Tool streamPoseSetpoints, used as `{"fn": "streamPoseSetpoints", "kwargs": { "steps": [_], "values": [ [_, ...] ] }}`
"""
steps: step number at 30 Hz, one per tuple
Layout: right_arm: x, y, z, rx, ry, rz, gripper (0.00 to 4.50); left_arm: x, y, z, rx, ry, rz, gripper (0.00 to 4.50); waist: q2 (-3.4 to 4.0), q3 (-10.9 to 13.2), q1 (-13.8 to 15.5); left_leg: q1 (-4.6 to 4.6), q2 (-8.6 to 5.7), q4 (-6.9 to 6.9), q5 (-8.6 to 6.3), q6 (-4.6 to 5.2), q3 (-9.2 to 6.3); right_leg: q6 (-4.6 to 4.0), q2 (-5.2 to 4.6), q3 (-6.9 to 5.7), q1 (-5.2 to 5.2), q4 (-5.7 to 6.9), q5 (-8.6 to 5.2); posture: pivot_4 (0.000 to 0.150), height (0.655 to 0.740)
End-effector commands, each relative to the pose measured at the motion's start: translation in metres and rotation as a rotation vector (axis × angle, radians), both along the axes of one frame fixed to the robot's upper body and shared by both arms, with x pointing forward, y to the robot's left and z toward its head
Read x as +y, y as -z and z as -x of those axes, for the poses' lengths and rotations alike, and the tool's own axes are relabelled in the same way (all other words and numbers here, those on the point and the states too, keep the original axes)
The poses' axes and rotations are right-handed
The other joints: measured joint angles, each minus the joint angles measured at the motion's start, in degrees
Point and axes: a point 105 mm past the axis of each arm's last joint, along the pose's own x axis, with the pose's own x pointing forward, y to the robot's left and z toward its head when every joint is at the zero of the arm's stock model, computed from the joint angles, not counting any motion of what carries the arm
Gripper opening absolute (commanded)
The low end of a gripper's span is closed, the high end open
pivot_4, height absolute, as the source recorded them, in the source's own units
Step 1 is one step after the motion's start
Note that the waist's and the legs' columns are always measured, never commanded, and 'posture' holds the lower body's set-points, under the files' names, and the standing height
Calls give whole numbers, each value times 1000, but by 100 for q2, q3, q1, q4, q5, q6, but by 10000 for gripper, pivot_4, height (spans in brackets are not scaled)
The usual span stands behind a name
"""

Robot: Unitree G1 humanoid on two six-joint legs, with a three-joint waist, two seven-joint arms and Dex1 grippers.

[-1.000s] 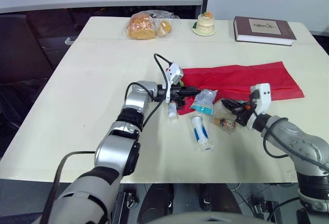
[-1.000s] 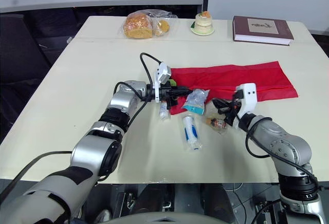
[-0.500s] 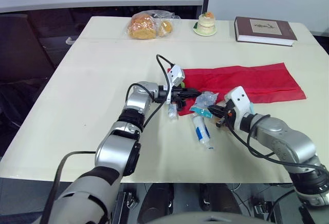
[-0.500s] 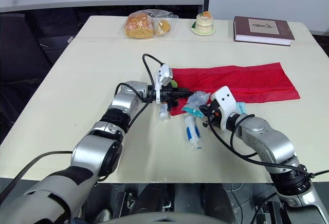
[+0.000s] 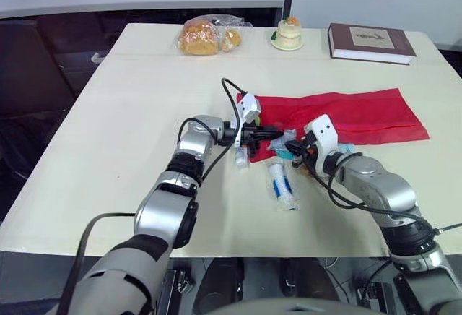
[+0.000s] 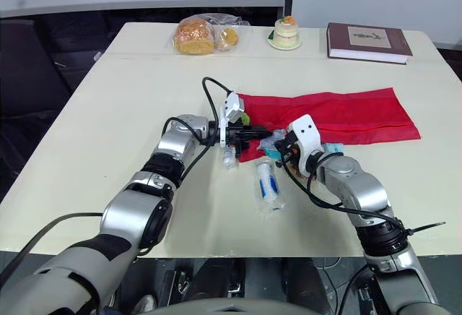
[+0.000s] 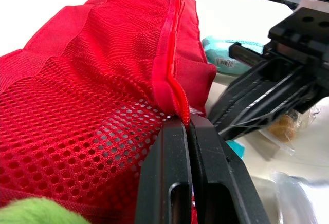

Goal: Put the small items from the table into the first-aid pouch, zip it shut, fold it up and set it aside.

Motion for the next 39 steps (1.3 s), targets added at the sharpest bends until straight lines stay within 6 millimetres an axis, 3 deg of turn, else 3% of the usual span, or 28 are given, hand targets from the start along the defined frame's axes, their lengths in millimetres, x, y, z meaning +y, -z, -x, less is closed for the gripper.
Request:
{"fn": "streamPoseSetpoints", "kwargs": {
  "steps": [1,13,21,26,31,39],
  "values": [
    [2,-13,-10,-59,23,-9,342,-9,0,9,-3,71,2,0,0,0,-1,0,0,0,0,0,0,0,0,0,0,0,0,1500,7289],
    [2,-25,-26,-111,86,-28,342,-13,2,14,7,87,9,0,0,0,2,0,0,0,0,0,1,0,-1,0,0,0,0,1500,7289],
    [-12,-35,2,-118,1,12,342,0,-14,-5,-90,-13,15,0,0,0,13,-1,0,0,0,0,-1,0,-2,0,0,0,0,1500,7289],
    [-7,-26,17,-71,-80,59,342,-1,-16,-3,-104,14,7,0,1,0,-2,0,0,0,0,0,-2,0,0,-1,0,1,0,1500,7289],
    [11,-17,8,-62,-100,48,342,-2,-13,0,-110,36,-12,0,0,0,0,0,0,0,0,0,0,0,1,-1,0,0,0,1500,7289],
    [23,-3,-25,-75,-57,70,342,-4,-10,3,-100,49,-9,0,0,0,5,-1,-2,1,0,0,1,0,-2,0,0,-1,0,1500,7289]
  ]
}}
